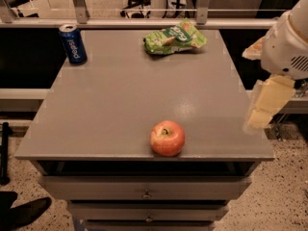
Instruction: Move apple near green rice chip bag
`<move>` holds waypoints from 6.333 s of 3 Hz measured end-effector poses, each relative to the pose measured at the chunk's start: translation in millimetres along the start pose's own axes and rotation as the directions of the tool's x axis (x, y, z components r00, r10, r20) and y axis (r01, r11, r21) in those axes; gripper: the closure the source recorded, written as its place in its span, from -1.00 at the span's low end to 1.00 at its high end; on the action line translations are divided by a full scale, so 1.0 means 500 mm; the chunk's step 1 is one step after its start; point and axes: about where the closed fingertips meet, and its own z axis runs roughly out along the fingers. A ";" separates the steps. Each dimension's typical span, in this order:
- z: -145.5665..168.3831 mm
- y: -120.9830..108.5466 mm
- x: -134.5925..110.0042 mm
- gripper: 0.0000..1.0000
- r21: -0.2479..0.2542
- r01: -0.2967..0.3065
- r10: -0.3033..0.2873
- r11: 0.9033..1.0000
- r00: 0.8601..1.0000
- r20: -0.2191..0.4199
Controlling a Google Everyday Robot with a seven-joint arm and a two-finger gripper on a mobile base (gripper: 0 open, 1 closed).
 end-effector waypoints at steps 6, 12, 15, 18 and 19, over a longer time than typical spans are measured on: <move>0.252 0.220 -0.215 -0.50 -0.259 -0.035 0.160 0.965 0.861 0.483; 0.111 -0.086 -0.075 1.00 0.072 -0.267 0.211 0.961 0.876 0.433; 0.133 -0.291 -0.092 1.00 0.195 -0.333 0.188 0.923 0.829 0.527; 0.281 -0.515 -0.183 1.00 0.165 -0.426 0.253 0.890 0.761 0.598; 0.335 -0.542 -0.186 1.00 0.117 -0.469 0.320 0.876 0.744 0.587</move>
Offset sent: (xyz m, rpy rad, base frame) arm 0.0049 0.1640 -0.0823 0.5535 0.1717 0.1313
